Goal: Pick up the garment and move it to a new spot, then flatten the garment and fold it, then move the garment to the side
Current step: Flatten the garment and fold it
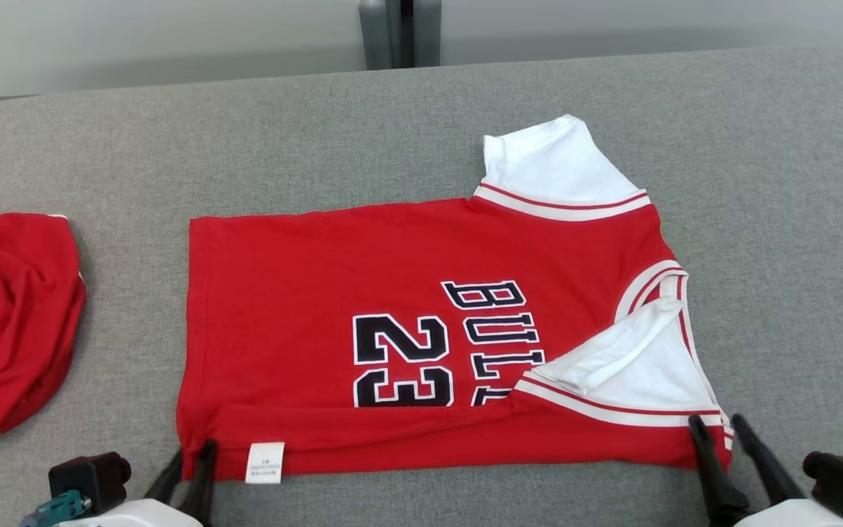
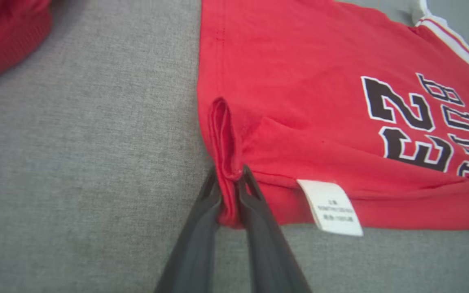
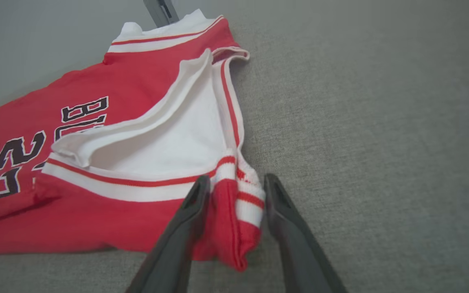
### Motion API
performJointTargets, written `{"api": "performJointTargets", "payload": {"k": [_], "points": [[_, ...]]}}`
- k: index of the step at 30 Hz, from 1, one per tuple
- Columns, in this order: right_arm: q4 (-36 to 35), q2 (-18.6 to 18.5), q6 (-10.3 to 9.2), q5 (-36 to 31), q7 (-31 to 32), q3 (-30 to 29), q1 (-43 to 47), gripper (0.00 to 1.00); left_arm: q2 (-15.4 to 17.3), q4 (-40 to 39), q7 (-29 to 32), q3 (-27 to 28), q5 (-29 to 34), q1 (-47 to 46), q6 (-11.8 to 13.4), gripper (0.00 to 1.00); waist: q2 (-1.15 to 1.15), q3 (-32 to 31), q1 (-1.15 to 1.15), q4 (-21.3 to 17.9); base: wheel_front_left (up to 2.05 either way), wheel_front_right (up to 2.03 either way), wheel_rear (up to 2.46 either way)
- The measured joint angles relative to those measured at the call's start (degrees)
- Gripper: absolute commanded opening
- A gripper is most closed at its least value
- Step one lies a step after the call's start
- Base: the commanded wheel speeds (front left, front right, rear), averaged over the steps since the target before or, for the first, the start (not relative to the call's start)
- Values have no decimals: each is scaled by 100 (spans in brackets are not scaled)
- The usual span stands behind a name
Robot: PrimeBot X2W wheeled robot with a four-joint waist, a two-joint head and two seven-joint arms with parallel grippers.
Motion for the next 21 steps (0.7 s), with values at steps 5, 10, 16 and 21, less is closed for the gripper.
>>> {"api": "performJointTargets", "payload": {"k": [5,10,16,21], "points": [[-304,11,-1,-260,-232,-369,-73,100,-129,-15,-483,168,16,-213,68,100,0,-103,0,-17,0,0,0],[-1081,13,-2,-925,-559,-583,-402,100,-77,-291,-1144,176,533,-644,169,100,0,-186,0,-30,0,0,0],[-1741,108,-2,-1177,-563,-472,-537,100,-55,-572,-1750,138,978,-940,225,100,0,-255,0,-30,0,0,0],[-1956,159,-1,-1257,-416,-342,-547,100,66,-578,-1668,25,1250,-946,313,100,0,-314,0,-13,0,0,0]]}}
